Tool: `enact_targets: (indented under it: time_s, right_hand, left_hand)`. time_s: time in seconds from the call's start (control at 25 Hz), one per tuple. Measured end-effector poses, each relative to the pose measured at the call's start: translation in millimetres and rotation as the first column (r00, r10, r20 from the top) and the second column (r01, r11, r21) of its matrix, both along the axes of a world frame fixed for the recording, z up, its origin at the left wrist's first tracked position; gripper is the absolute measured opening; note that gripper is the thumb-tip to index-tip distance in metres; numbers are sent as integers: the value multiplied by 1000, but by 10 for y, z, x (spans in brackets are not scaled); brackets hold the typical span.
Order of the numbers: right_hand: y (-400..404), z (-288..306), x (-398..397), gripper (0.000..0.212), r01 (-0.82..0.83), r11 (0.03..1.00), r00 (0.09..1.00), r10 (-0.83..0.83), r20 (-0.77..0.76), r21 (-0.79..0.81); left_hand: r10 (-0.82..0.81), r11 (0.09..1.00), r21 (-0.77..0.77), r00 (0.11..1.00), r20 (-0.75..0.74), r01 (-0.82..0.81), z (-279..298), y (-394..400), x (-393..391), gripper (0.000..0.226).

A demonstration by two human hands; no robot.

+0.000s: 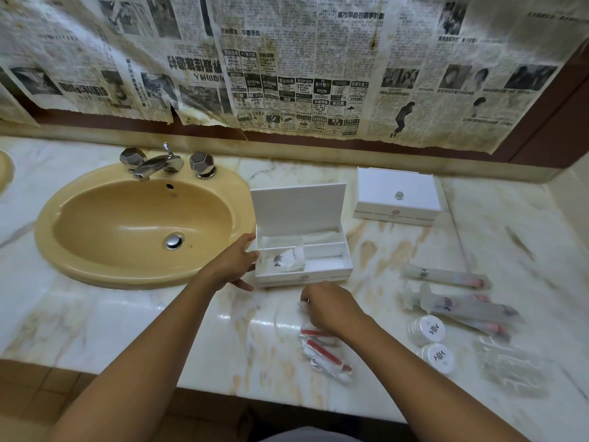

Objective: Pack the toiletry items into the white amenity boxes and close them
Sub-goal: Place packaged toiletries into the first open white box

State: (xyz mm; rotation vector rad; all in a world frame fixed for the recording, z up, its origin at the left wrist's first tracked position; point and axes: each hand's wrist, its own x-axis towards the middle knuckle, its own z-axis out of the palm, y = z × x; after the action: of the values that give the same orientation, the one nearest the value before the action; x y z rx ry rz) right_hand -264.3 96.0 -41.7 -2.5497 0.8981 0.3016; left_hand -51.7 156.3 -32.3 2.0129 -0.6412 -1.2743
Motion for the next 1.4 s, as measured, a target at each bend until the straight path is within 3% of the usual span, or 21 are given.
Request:
enact_targets:
  time_s: [0.24,0.44,0.72,0.88,1.16,1.28,1.4]
  right_hand:
    - [-87,138,130,16,122,992,964,-126,233,29]
    - [-326,426,183,14,260,964,866,-206,456,-59]
    - [-628,372,148,23,304,938,909,-234,346,-166]
    - [-644,204,161,32,246,965,961,-232,148,-86]
    - [-669,85,228,36,216,972,975,-219,30,87]
    - [-642,101,235,32,223,974,969,-227,96,45]
    - [-504,176,296,27,176,979,932,-132,336,-103]
  left_hand:
    - [-10,1000,2,1000,22,10,2,2,-5,47]
    - [-9,1000,-1,1000,28,9,13,3,-26,47]
    - [-11,1000,7,1000,29,11,-4,9,-12,46]
    - [-11,1000,10,999,33,11,-14,9,-1,47]
    - [-14,1000,7,1000,23,14,-18,12,5,44]
    - [-10,1000,7,1000,22,10,-11,14,2,45]
    - [-10,1000,6,1000,23,9,-11,10,-3,44]
